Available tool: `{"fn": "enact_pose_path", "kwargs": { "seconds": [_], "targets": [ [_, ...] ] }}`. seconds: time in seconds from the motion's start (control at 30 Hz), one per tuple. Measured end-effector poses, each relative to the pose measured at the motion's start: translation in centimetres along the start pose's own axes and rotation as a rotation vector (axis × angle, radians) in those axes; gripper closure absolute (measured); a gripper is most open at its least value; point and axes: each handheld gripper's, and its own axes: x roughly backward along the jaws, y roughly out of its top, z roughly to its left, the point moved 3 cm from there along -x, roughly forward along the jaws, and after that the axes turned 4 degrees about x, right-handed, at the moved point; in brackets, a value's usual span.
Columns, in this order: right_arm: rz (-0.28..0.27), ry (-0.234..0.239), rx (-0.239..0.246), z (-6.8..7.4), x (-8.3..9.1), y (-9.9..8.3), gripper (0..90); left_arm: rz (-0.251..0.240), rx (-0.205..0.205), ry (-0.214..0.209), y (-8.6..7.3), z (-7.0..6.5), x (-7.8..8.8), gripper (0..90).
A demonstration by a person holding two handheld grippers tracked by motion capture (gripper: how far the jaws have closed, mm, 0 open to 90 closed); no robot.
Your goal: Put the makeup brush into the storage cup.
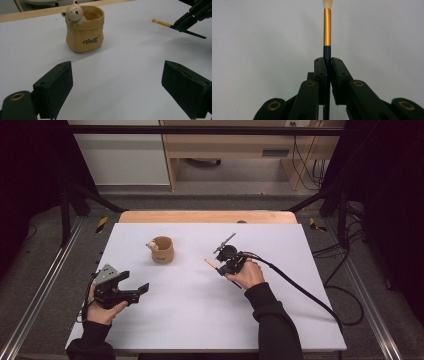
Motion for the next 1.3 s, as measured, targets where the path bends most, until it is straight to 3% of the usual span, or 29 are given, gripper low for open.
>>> {"fn": "enact_pose_path", "kwargs": {
  "seconds": [0.23, 0.33, 0.43, 0.7, 0.9, 1.3],
  "targets": [
    [-0.186, 0.004, -0.027, 0.5, 2.5, 0.5, 83.2, -0.005, 0.007, -0.010, 0.0, -0.5, -0.2, 9.6],
    [-0.240, 0.010, -0.051, 0.8, 3.5, 0.6, 83.2, -0.006, 0.005, -0.017, 0.1, -0.8, -0.3, 9.7],
    [-0.309, 0.016, -0.036, 1.0, 4.6, 0.6, 83.2, -0.011, 0.006, -0.025, 0.1, -1.2, -0.4, 10.0],
    [-0.490, 0.051, -0.066, 1.4, 6.5, 0.2, 83.2, -0.029, 0.001, -0.039, 0.1, -2.7, -0.9, 11.1],
    [-0.596, 0.050, -0.088, 1.4, 7.5, -0.4, 83.2, -0.044, -0.004, -0.049, 0.4, -4.1, -1.3, 11.4],
    [-0.720, 0.038, -0.096, 1.9, 8.6, -0.7, 83.3, -0.071, -0.017, -0.073, 1.2, -6.7, -2.0, 12.6]
  ]
}}
